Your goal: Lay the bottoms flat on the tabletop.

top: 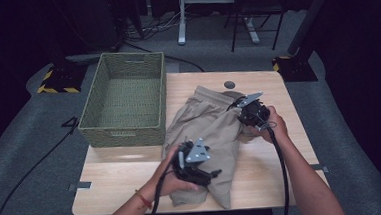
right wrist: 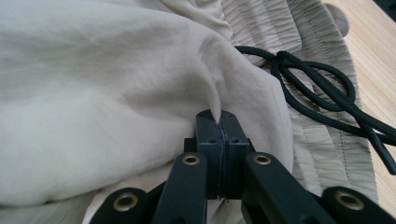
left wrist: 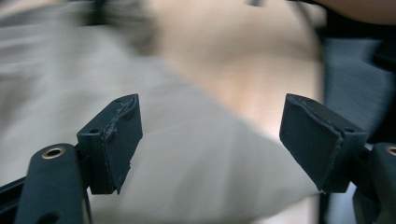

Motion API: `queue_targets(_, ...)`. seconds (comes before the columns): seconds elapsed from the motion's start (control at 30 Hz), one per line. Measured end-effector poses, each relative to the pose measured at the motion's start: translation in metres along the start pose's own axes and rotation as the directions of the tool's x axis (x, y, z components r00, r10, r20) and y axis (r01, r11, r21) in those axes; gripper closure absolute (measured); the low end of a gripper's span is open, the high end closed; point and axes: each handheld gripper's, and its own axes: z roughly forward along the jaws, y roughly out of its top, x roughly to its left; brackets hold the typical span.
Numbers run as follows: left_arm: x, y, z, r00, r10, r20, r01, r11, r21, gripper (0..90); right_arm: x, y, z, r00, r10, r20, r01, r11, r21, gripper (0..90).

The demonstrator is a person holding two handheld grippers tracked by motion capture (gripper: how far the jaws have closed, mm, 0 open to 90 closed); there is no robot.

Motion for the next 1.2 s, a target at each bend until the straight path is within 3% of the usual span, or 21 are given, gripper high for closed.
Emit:
queue_targets(0.03,-0.010,0.002,0.013,0.9987,0.043,0.027,-0.044,0.9983,0.039,19.9,0.000,0.001,0.003,1.0000,0.003,0.000,-0.003,1.000,0.008,89.3)
queue_targets(0.13,-0.021,0.001,0.040,0.9938,0.086,0.070,-0.094,0.9881,0.121,18.3,-0.002,0.003,0.012,1.0000,0.007,-0.001,-0.007,1.000,0.022,89.3)
queue_targets(0.2,-0.019,-0.003,0.051,0.9933,0.072,0.091,-0.086,0.9826,0.164,18.4,-0.004,0.002,0.018,1.0000,-0.002,0.010,0.001,1.000,0.030,88.5)
queue_targets(0.23,-0.017,-0.005,0.054,0.9944,0.070,0.079,-0.083,0.9798,0.182,20.3,-0.007,-0.002,0.023,0.9997,0.013,0.022,-0.014,1.000,0.016,77.7)
queue_targets(0.27,-0.013,-0.007,0.057,0.9961,0.059,0.065,-0.071,0.9785,0.194,20.3,-0.007,-0.002,0.023,0.9997,0.013,0.022,-0.014,1.000,0.016,77.7)
queue_targets(0.37,-0.003,-0.014,0.059,0.9978,0.026,0.061,-0.038,0.9783,0.204,30.6,-0.013,-0.011,0.027,0.9978,0.054,0.039,-0.053,0.998,-0.029,55.1)
queue_targets(0.4,0.000,-0.017,0.061,0.9984,0.026,0.050,-0.037,0.9749,0.219,34.1,-0.015,-0.015,0.027,0.9972,0.067,0.032,-0.066,0.997,-0.044,50.5)
queue_targets(0.47,0.004,-0.021,0.066,0.9992,0.027,0.030,-0.033,0.9699,0.241,38.0,-0.020,-0.024,0.025,0.9965,0.083,0.006,-0.083,0.994,-0.071,43.1)
queue_targets(0.53,0.007,-0.025,0.069,0.9998,0.019,0.010,-0.021,0.9654,0.260,47.6,-0.027,-0.039,0.020,0.9935,0.107,-0.038,-0.111,0.989,-0.100,34.7)
queue_targets(0.57,0.009,-0.028,0.071,0.9990,0.022,0.040,-0.032,0.9651,0.260,50.8,-0.029,-0.044,0.017,0.9923,0.115,-0.046,-0.119,0.987,-0.107,33.4)
queue_targets(0.6,0.009,-0.028,0.071,0.9990,0.022,0.040,-0.032,0.9651,0.260,57.1,-0.029,-0.044,0.017,0.9923,0.115,-0.046,-0.119,0.987,-0.107,33.4)
queue_targets(0.63,0.009,-0.029,0.071,0.9987,0.047,0.018,-0.050,0.9612,0.271,57.1,-0.030,-0.049,0.014,0.9920,0.112,-0.056,-0.118,0.986,-0.118,33.8)
queue_targets(0.7,0.013,-0.031,0.070,0.9988,0.043,0.022,-0.048,0.9600,0.276,70.9,-0.034,-0.062,0.007,0.9901,0.103,-0.095,-0.116,0.983,-0.145,32.3)
queue_targets(0.8,0.017,-0.031,0.069,0.9984,0.042,0.039,-0.051,0.9618,0.269,76.6,-0.035,-0.069,0.006,0.9890,0.090,-0.117,-0.107,0.983,-0.151,30.4)
queue_targets(0.9,0.022,-0.029,0.060,0.9982,0.055,0.022,-0.059,0.9696,0.238,89.0,-0.030,-0.072,0.017,0.9929,0.033,-0.114,-0.045,0.994,-0.105,31.9)
queue_targets(1.07,0.026,-0.028,0.045,0.9977,0.067,-0.012,-0.063,0.9757,0.210,89.9,-0.026,-0.074,0.025,0.9945,0.015,-0.103,-0.023,0.997,-0.074,39.1)
queue_targets(1.13,0.028,-0.029,0.037,0.9979,0.057,-0.030,-0.050,0.9794,0.196,90.0,-0.024,-0.076,0.028,0.9977,-0.006,-0.067,0.002,0.998,-0.067,49.6)
queue_targets(1.17,0.030,-0.030,0.032,0.9977,0.055,-0.040,-0.046,0.9817,0.185,90.0,-0.025,-0.078,0.027,0.9982,-0.004,-0.060,0.000,0.997,-0.072,58.6)
queue_targets(1.2,0.031,-0.030,0.027,0.9977,0.050,-0.047,-0.041,0.9841,0.173,90.0,-0.026,-0.080,0.025,0.9994,-0.007,-0.035,0.005,0.998,-0.060,74.3)
